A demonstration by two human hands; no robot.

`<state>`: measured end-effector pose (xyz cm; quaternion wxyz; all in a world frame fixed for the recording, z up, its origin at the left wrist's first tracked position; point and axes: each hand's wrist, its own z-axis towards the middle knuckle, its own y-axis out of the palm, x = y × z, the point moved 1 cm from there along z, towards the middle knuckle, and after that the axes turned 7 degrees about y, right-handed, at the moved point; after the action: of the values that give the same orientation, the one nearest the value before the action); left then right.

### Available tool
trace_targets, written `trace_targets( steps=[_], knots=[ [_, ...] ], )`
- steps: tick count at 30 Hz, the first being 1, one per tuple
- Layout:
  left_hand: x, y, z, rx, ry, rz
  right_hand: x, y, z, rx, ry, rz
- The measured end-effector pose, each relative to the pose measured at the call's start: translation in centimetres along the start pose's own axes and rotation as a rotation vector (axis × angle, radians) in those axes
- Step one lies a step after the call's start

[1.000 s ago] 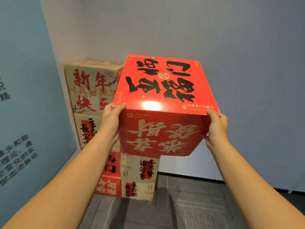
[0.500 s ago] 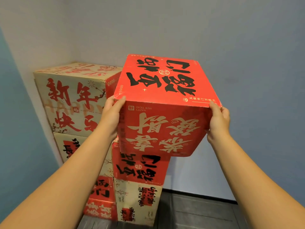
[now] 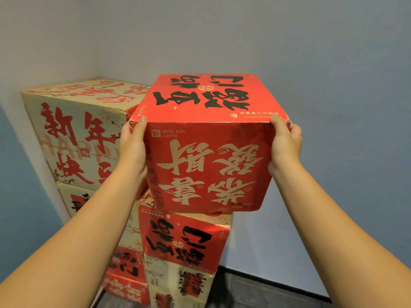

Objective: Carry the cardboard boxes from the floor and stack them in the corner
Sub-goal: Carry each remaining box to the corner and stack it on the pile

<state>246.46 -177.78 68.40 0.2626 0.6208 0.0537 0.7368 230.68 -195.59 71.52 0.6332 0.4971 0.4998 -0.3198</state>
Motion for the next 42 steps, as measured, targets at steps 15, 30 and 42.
trace_targets(
  steps=[15,30,42],
  knots=[
    [-2.5,-1.2,1.8,-0.081,0.036,0.061,3.8,-0.7,0.2,0.078,0.091,-0.053],
    [-8.5,-4.9,0.4,-0.123,-0.29,0.255,10.5,-3.8,-1.1,0.004,0.261,-0.254],
    [-8.3,-5.1,-0.3,-0.089,-0.241,0.359,11.9,-3.4,-1.7,-0.001,0.316,-0.256]
  ],
)
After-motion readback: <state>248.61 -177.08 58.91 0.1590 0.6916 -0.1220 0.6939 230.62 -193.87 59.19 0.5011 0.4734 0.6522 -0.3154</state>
